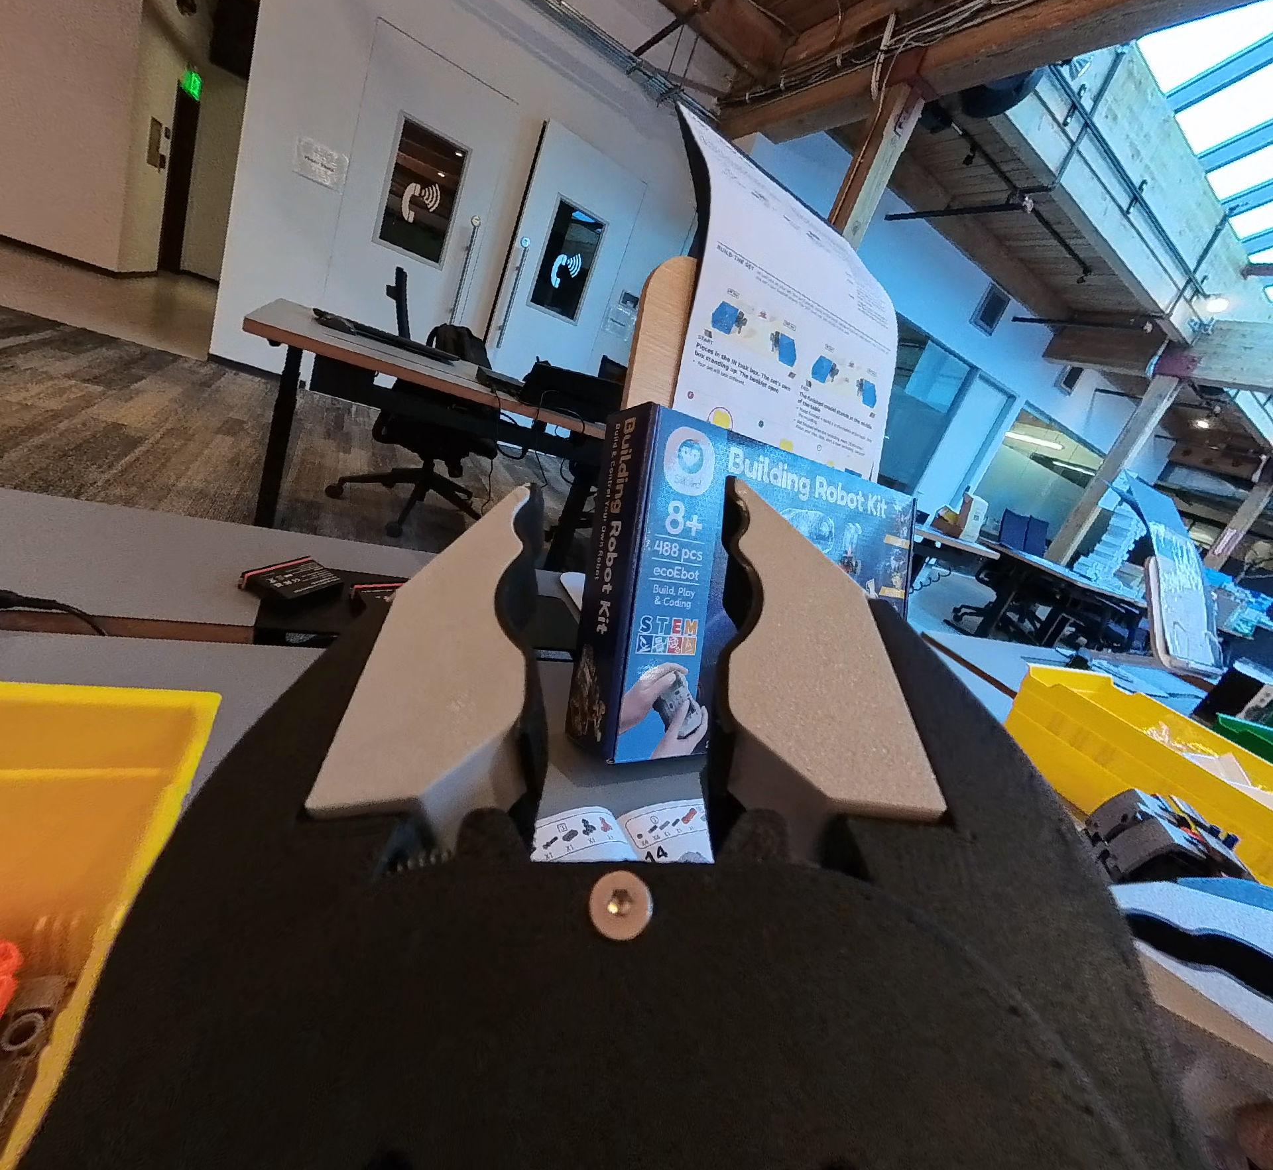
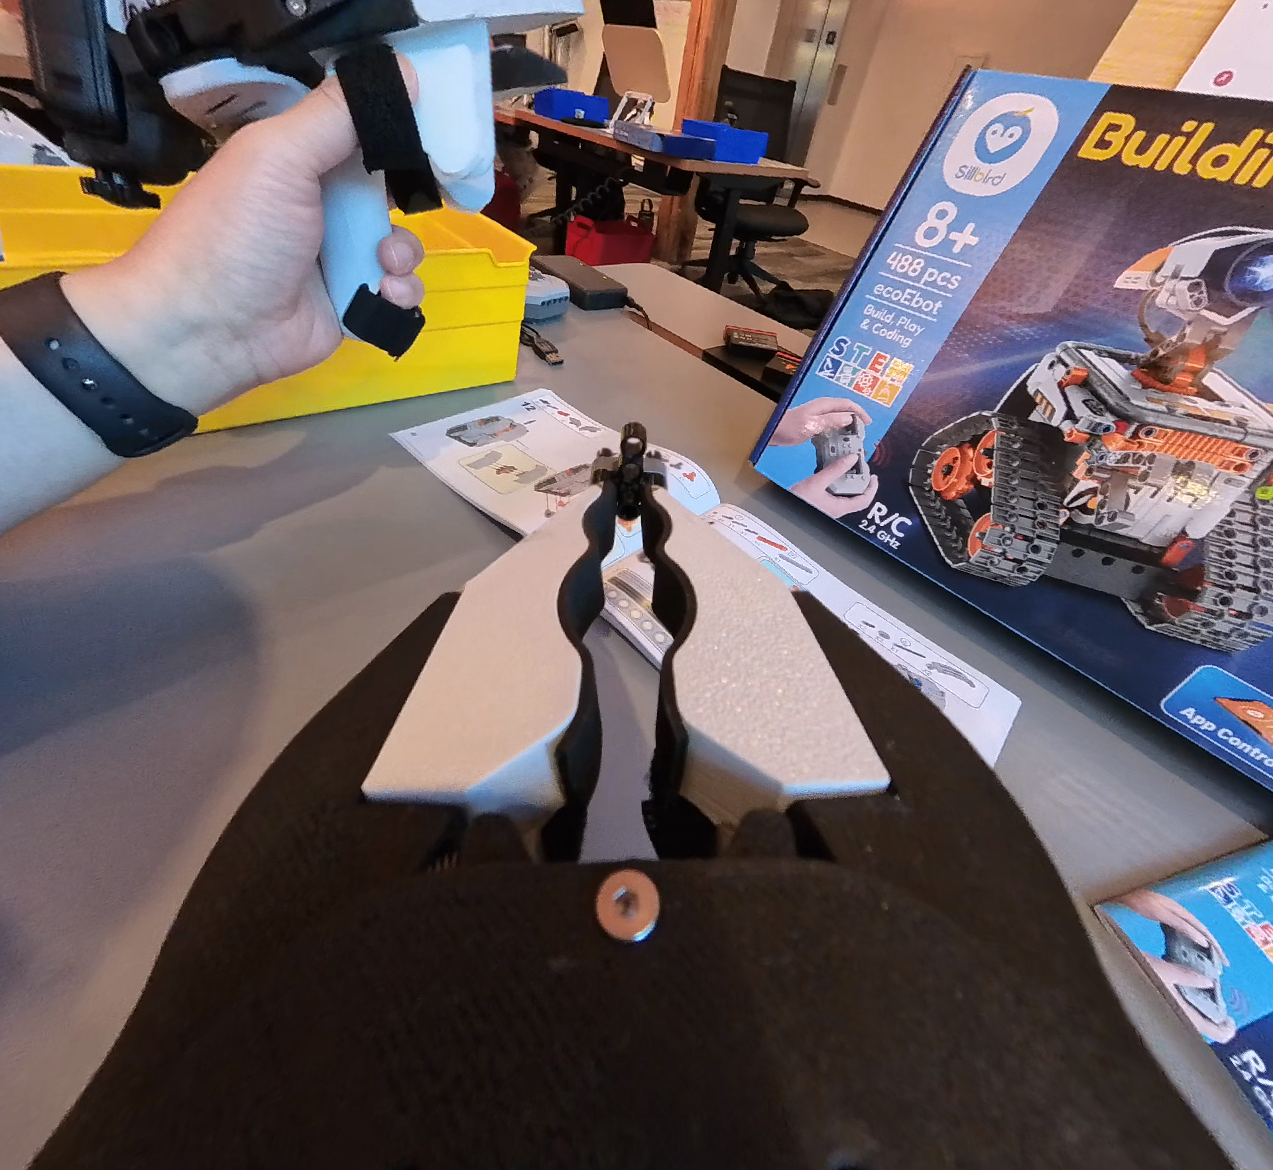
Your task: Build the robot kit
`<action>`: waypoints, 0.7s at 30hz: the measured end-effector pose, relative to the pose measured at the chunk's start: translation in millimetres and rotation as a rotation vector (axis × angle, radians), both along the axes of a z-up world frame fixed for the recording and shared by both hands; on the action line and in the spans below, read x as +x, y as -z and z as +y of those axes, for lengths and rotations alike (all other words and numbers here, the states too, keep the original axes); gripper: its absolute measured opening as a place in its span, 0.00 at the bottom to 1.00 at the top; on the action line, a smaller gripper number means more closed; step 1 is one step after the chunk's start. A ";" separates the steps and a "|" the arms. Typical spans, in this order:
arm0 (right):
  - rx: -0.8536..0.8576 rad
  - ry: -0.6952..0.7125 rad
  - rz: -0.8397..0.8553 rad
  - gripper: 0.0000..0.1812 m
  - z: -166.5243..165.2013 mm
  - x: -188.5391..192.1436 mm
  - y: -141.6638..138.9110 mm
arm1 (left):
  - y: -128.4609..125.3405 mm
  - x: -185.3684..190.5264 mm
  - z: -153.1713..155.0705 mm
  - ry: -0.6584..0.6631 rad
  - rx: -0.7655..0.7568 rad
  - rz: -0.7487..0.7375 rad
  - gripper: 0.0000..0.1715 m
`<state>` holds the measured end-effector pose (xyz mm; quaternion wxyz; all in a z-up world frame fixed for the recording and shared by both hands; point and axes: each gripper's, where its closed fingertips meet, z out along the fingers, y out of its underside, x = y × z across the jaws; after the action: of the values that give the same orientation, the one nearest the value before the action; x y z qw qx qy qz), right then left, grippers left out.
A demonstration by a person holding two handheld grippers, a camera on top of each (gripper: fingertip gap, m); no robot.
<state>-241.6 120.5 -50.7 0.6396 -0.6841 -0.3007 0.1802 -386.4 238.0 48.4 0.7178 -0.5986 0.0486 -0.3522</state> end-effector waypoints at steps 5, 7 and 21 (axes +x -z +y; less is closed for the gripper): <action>0.012 0.009 0.007 0.02 0.9 2.2 -2.2 | -1.1 -1.4 -0.4 0.004 0.001 -0.005 0.28; 0.005 0.030 0.001 0.02 3.7 5.7 -0.4 | -0.8 -2.0 -0.2 0.000 0.003 -0.003 0.26; -0.017 0.032 0.017 0.02 7.0 9.0 2.1 | 4.8 0.5 3.1 0.030 -0.042 -0.023 0.30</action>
<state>-232.6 127.5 -52.8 0.6390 -0.6927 -0.2828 0.1782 -385.9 241.1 43.6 0.7004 -0.6086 0.0420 -0.3705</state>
